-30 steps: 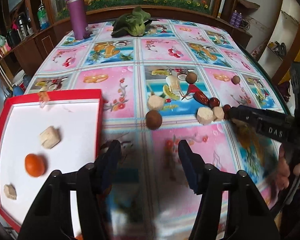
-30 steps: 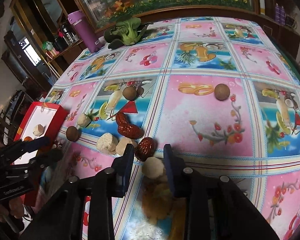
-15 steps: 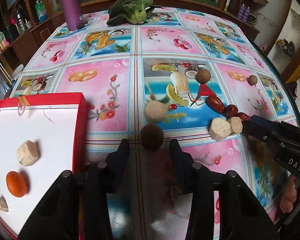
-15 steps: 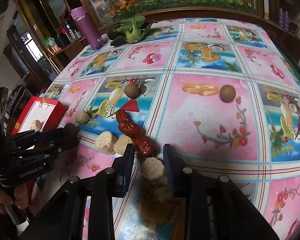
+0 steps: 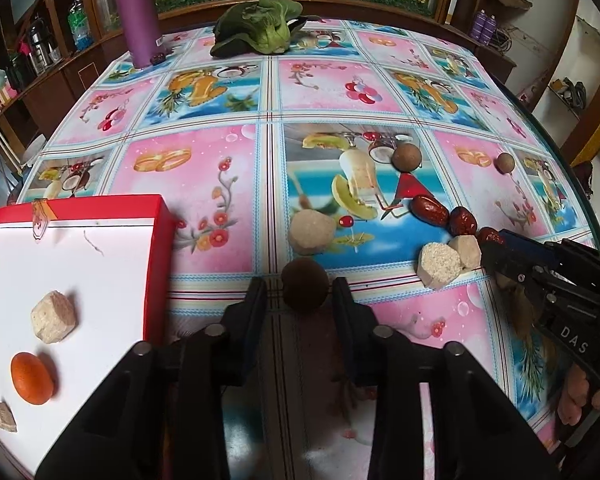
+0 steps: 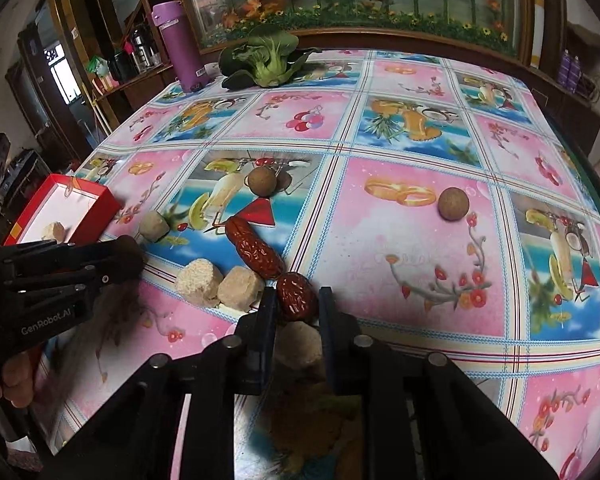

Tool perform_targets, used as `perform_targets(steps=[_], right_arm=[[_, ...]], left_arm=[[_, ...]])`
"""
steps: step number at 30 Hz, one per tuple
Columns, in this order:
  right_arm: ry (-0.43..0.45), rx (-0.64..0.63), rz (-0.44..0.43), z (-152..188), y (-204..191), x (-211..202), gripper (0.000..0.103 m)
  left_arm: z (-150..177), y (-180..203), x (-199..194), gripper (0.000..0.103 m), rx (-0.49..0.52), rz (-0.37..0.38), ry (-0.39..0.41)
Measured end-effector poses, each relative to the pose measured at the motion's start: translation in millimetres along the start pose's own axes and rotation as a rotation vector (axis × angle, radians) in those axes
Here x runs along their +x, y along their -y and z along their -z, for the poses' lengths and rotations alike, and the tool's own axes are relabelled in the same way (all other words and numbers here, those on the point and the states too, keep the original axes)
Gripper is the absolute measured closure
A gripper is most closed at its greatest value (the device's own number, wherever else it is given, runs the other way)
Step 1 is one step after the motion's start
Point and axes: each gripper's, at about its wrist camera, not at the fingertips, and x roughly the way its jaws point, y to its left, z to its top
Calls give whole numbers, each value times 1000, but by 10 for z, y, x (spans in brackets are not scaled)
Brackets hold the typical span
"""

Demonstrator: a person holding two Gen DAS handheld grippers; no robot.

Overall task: Organize fruits
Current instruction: 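Carry the date and brown fruit to the tray and open both tools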

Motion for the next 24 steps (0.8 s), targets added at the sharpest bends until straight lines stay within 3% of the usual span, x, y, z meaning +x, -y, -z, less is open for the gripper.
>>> perform_targets(steps=[4, 11, 18, 24], right_arm=[[1, 37, -18, 3, 69, -19, 84], [70, 60, -45, 16, 77, -200, 84], [87, 81, -138, 80, -127, -352, 84], [119, -14, -178, 111, -655, -561, 84]], left_arm=[[-13, 24, 4, 78, -5, -5, -2], [18, 86, -85, 78, -16, 1, 15], [194, 123, -595, 78, -17, 10, 114], [506, -14, -1076, 78, -39, -11, 197]])
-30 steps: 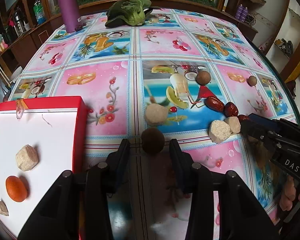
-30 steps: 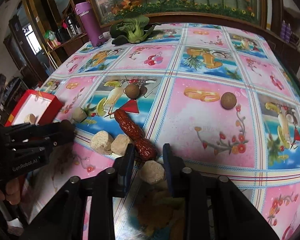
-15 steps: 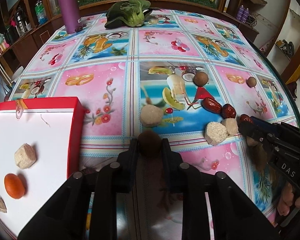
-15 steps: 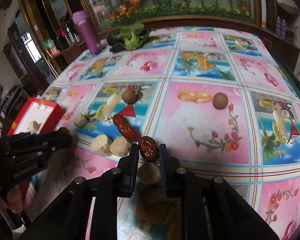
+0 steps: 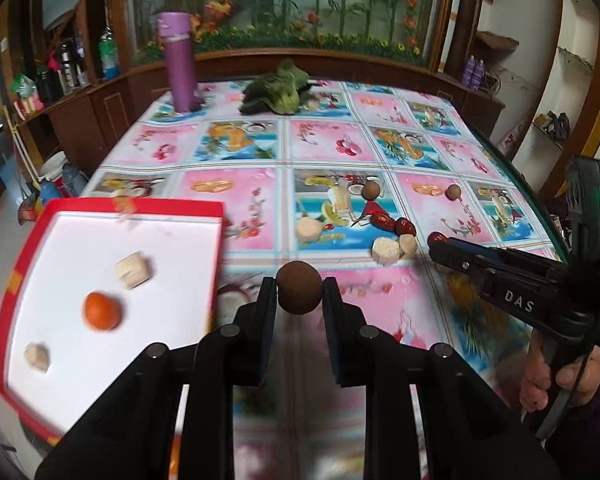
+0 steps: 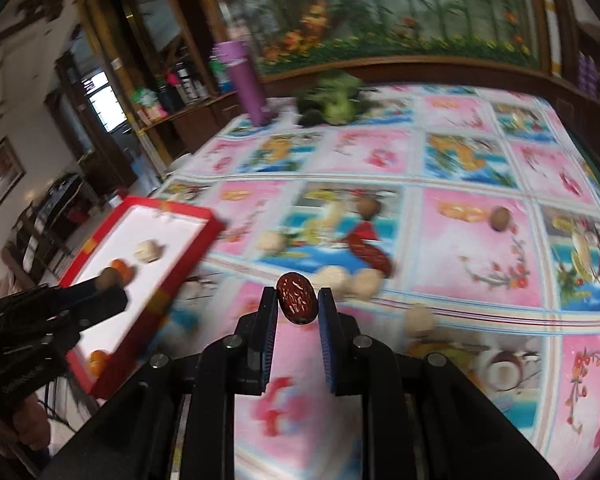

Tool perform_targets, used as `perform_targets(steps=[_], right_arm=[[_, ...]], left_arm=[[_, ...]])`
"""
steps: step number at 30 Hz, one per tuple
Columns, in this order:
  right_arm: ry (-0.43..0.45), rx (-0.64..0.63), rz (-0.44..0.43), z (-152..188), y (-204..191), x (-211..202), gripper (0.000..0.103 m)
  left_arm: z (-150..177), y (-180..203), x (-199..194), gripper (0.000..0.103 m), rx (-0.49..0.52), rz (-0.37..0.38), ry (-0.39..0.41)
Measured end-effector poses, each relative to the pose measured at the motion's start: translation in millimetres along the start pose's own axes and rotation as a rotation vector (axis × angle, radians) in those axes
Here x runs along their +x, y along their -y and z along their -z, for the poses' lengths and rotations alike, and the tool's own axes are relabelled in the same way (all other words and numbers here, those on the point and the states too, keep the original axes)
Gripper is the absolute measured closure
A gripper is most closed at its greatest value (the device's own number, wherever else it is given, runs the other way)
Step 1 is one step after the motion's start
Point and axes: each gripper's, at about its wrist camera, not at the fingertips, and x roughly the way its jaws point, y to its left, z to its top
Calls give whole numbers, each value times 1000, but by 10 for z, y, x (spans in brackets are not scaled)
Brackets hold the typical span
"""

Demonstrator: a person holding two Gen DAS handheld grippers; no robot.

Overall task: Organize fruits
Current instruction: 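Carry the date and brown fruit to the tray and open both tools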

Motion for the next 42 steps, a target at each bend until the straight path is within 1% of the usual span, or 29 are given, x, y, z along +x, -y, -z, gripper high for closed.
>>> perform_targets(steps=[4, 10, 14, 18, 27, 29, 32, 34, 36, 42], right_arm=[[-6, -52, -28, 0, -314, 11, 84], [-42, -100, -55, -31, -694, 166, 84], [-55, -136, -66, -68, -941, 265, 84], [-68, -168, -82, -98, -1175, 374, 84], [-106, -213, -109, -108, -1555, 627, 85], [-120, -221, -117, -96, -1623, 686, 85], [-148, -222, -133, -69, -1709, 781, 85], [-165, -230, -133, -43, -1772, 841, 85], [-178, -241, -129, -14, -1820, 892, 85], [-231, -235, -122, 65, -1853, 1076, 85]], left_arm=[[118, -117, -162, 78, -20, -20, 24], [225, -337, -330, 78, -51, -59, 69], [285, -559, -450, 78, -76, -106, 105], [340, -797, -517, 78, -114, -140, 121], [523, -1439, -579, 78, -231, -215, 123], [592, -1616, -597, 78, -268, -237, 121], [672, -1778, -613, 78, -300, -260, 113], [716, -1843, -611, 78, -309, -266, 107], [751, -1858, -586, 78, -312, -256, 96], [757, -1741, -405, 78, -269, -217, 58]])
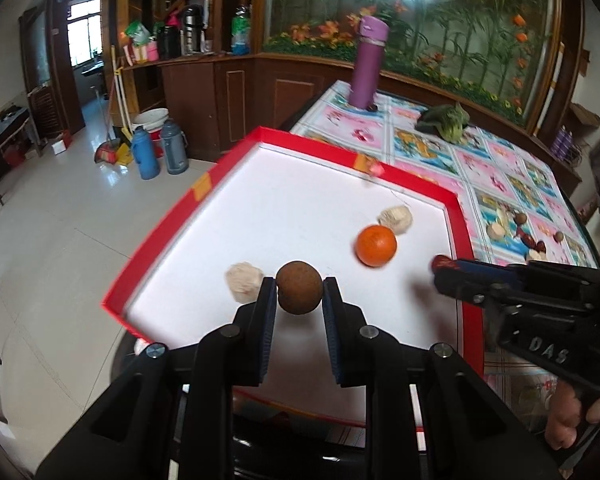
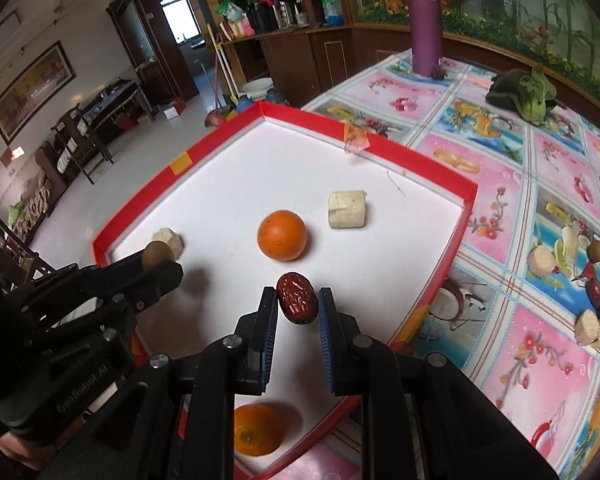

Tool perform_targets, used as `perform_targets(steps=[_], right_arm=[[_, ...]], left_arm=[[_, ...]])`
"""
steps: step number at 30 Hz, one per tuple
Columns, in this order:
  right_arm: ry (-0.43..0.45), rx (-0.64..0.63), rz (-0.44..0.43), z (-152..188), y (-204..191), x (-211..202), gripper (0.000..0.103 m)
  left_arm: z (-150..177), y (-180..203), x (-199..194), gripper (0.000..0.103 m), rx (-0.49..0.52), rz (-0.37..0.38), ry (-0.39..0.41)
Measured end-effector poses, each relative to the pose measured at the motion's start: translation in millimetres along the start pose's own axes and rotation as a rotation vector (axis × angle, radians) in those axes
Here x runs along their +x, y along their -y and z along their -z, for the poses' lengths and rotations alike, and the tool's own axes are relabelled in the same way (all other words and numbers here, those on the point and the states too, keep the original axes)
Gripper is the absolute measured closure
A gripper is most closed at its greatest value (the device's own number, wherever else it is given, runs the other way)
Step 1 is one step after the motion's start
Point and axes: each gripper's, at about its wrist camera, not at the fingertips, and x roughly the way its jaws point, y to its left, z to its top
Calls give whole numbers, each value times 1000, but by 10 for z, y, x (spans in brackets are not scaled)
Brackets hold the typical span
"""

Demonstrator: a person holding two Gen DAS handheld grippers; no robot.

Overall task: Organize fruits
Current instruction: 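Carry the date and brown fruit to the tray and open both tools, then move both open tools back over the remaining fruit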

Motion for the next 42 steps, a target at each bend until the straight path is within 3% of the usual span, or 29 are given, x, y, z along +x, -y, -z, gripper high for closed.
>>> perform_targets(steps=[14, 17, 18, 21, 23, 31, 42], right_arm=[[-64, 15, -9, 60, -1, 139, 83], [-74, 18, -32, 70, 15, 77, 68], [-52, 21, -30, 82, 38, 10, 66], [9, 30, -36, 85, 132, -154, 58], [46, 34, -33, 99, 209, -294, 57], [149, 117, 77, 366, 814, -856, 56], [180, 276, 288, 885, 1911, -1409, 52]], left_arm=[[59, 61, 331, 78, 5, -26, -98], [55, 81, 345, 77, 14, -33, -106], [52, 87, 340, 74, 18, -31, -112], [42, 76, 327, 48, -2, -30, -117], [26, 75, 269, 40, -6, -49, -96], [-49, 344, -51, 25, 50, -53, 3], [-63, 1223, -156, 24, 230, 79, 6]])
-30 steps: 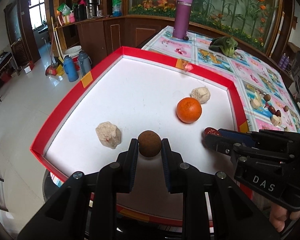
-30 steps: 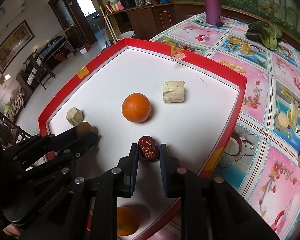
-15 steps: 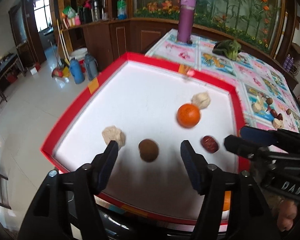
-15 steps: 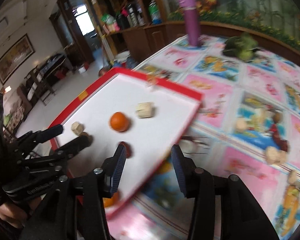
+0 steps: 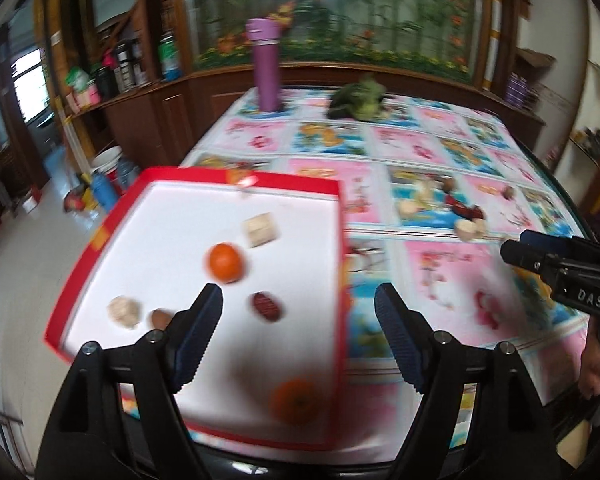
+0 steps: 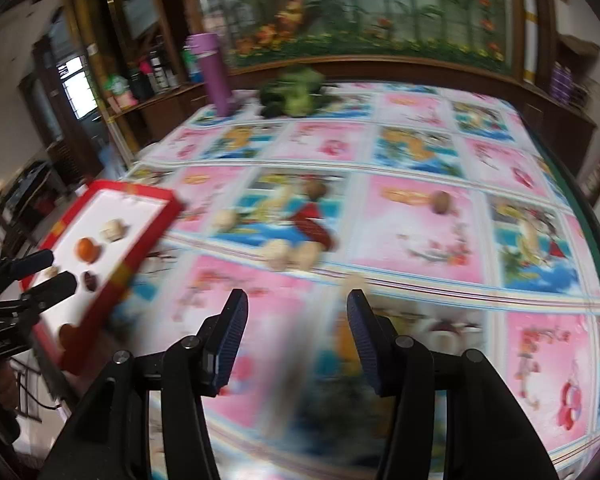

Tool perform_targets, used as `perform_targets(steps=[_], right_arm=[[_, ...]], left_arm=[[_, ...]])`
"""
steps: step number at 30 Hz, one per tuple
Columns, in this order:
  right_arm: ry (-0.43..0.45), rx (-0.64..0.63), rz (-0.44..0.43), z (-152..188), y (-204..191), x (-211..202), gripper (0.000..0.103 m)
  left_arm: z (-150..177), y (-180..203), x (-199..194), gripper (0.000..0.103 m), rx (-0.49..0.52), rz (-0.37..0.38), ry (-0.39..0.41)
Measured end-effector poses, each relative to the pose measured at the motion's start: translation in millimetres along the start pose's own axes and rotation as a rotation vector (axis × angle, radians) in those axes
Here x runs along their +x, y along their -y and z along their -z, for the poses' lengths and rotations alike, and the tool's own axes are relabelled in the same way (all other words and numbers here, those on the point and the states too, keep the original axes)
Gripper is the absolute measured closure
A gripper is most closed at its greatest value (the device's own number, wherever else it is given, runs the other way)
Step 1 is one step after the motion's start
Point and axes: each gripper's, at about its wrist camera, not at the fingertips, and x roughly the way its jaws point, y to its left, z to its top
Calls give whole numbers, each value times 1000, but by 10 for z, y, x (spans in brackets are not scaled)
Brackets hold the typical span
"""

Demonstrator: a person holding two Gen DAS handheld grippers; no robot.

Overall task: Organize fruits
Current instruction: 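Move both open tools back over the remaining fruit, then grasp a beige lumpy ball with each tool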

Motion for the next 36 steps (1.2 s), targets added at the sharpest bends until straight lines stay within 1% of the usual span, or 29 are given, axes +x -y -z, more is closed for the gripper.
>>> perform_targets(steps=[2, 4, 8, 10, 12, 13, 15, 17, 19, 21, 24, 25, 29, 30, 31, 33, 36], right_arm=[[-13, 22, 9, -25, 134, 70, 52], [-29, 38, 1, -52, 223, 148, 52], [-64, 27, -13, -90, 245, 289, 52], [-70, 12, -16, -106, 221, 343, 53], [-82, 2, -15, -111, 208, 401, 61], [-88, 0, -15, -113, 209, 435, 69], [-80, -11, 4, -109, 210, 469, 73], [-73, -18, 11, -106, 226, 470, 82], [-62, -8, 0, -99, 263, 455, 85], [-47, 9, -18, -85, 310, 439, 86], [-33, 29, -21, -90, 367, 429, 87], [-29, 41, -29, -96, 390, 420, 92], [-36, 97, -66, -106, 484, 420, 92], [-38, 105, -72, -109, 495, 418, 92], [-40, 103, -71, -109, 492, 412, 92], [-52, 100, -91, -101, 486, 397, 92], [-64, 83, -133, -85, 465, 358, 90]], left_arm=[[-65, 161, 48, 24, 31, 32, -14], [-156, 335, 128, 24, 60, 70, -30], [-343, 636, 293, 24, 123, 94, -48], [-397, 748, 375, 24, 146, 91, -65], [-423, 830, 454, 24, 155, 103, -83], [-425, 870, 501, 24, 158, 110, -97], [-418, 928, 581, 24, 163, 114, -119], [-417, 972, 638, 24, 172, 123, -130], [-428, 1003, 698, 24, 180, 126, -135], [-445, 1036, 765, 24, 183, 136, -145], [-470, 1108, 838, 24, 183, 179, -150], [-473, 1140, 861, 24, 191, 187, -153], [-479, 1302, 998, 24, 224, 203, -174], [-484, 1334, 1040, 26, 230, 204, -178], [-491, 1371, 1087, 31, 237, 206, -185], [-504, 1426, 1181, 37, 245, 217, -206], [-508, 1463, 1267, 38, 245, 225, -227]])
